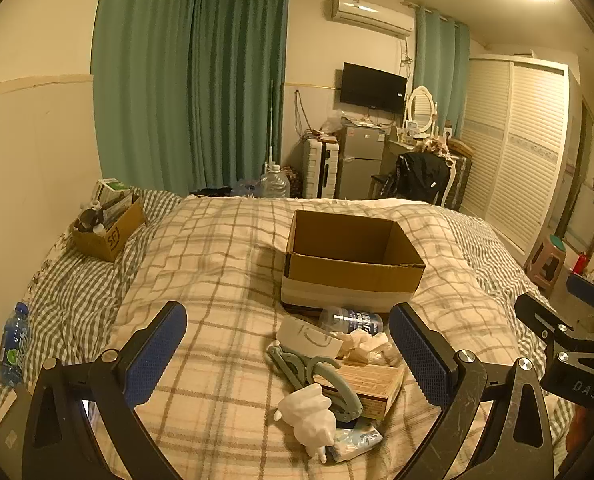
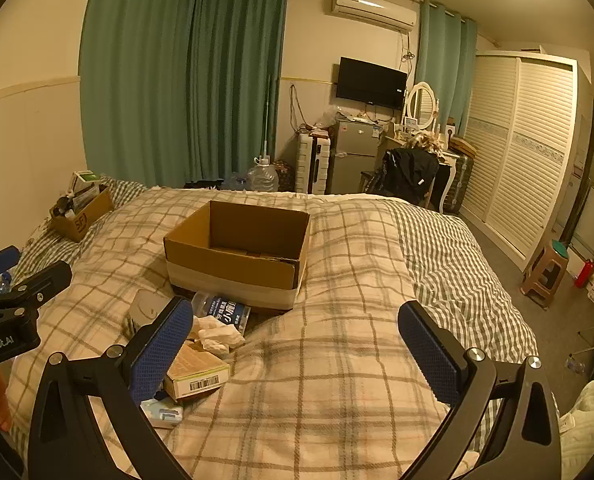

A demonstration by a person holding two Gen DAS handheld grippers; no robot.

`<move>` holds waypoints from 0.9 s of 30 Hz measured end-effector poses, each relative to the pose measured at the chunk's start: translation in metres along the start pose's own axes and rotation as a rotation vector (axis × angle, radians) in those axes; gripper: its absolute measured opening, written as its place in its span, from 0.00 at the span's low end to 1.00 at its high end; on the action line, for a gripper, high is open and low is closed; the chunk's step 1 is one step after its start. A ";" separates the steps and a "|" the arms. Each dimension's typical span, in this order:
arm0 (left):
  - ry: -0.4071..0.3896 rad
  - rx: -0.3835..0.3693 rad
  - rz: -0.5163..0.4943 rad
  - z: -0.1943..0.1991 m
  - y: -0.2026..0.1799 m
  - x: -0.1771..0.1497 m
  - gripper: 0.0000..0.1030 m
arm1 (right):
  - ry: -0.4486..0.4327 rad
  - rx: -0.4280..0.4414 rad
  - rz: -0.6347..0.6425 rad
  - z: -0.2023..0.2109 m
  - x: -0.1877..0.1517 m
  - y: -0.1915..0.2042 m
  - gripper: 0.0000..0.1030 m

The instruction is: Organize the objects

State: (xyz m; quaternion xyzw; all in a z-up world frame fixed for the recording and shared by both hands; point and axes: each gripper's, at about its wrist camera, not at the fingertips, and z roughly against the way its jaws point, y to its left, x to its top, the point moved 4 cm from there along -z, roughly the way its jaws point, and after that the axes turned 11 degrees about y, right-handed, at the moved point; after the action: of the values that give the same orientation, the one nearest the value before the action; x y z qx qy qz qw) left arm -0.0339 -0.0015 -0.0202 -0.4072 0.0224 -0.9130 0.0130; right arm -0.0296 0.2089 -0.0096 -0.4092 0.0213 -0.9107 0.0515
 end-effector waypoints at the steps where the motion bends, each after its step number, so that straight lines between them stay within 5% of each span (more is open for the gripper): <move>1: 0.001 0.001 0.002 0.000 0.001 0.000 1.00 | 0.000 0.000 0.002 0.000 0.000 0.001 1.00; 27: -0.002 0.025 0.018 0.001 0.006 0.001 1.00 | 0.005 0.008 0.010 -0.003 0.000 0.004 1.00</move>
State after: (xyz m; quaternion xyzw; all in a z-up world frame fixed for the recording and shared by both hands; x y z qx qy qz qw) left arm -0.0333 -0.0073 -0.0192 -0.4077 0.0145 -0.9126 0.0265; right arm -0.0314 0.2047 -0.0119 -0.4064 0.0197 -0.9117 0.0575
